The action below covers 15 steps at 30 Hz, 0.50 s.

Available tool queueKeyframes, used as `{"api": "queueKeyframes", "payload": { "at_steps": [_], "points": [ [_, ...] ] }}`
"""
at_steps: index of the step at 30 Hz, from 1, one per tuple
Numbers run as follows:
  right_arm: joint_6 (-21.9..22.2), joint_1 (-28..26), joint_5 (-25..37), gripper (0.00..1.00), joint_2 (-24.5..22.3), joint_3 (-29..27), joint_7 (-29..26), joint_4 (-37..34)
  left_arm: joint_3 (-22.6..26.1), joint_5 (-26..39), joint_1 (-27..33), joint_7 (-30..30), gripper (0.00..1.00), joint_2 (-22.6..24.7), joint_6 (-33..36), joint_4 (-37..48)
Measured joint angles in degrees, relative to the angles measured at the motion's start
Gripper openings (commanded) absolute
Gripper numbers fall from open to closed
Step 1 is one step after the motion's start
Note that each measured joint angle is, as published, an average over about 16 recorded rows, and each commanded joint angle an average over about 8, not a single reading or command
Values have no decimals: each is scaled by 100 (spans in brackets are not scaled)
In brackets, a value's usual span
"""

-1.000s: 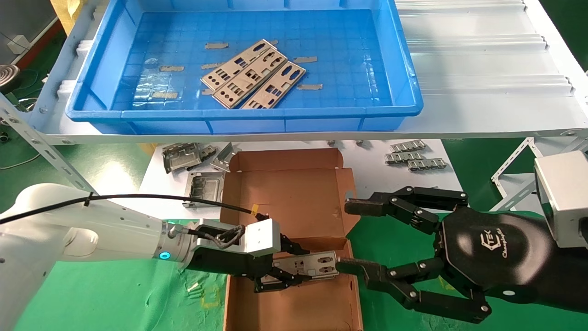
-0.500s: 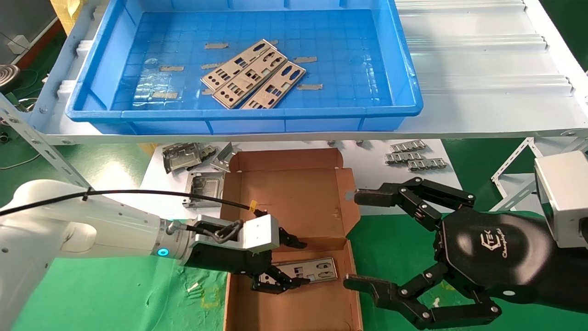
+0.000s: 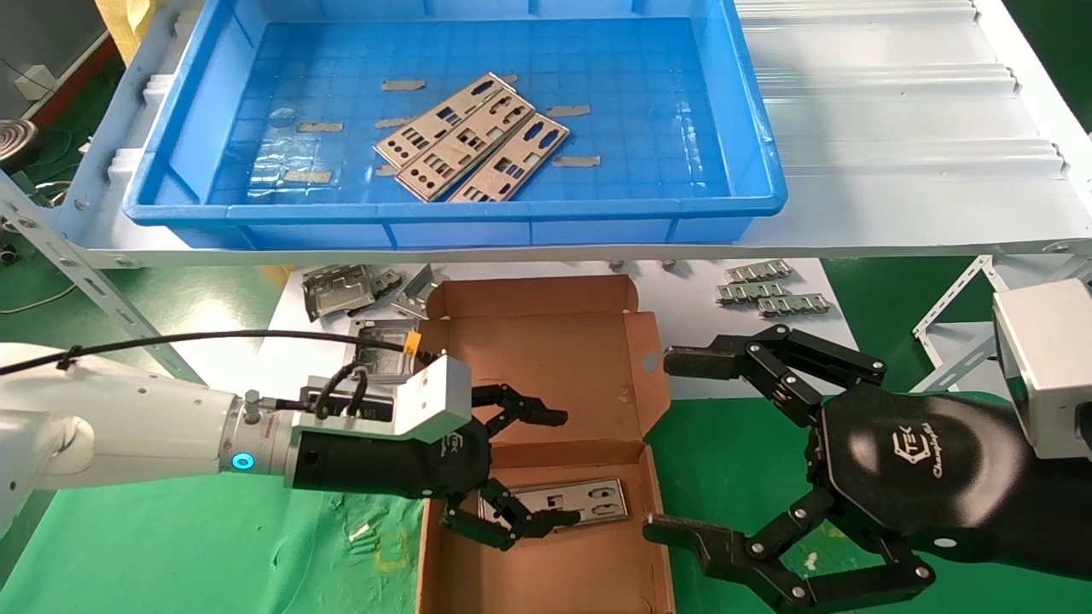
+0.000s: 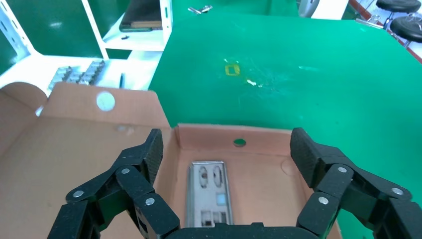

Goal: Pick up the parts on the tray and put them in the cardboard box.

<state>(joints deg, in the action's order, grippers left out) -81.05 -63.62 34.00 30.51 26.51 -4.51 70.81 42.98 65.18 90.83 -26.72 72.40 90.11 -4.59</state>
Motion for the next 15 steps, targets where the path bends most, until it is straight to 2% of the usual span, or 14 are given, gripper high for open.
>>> {"api": "queueKeyframes", "payload": {
  "at_steps": [7,15],
  "points": [
    [0,0,0,100,0,0,0,-1,-69,-91,-44,-33,100,-68,68,-34],
    [0,0,0,100,0,0,0,-1,-194,-194,-201,191,100,-261,10,-435]
  ]
}}
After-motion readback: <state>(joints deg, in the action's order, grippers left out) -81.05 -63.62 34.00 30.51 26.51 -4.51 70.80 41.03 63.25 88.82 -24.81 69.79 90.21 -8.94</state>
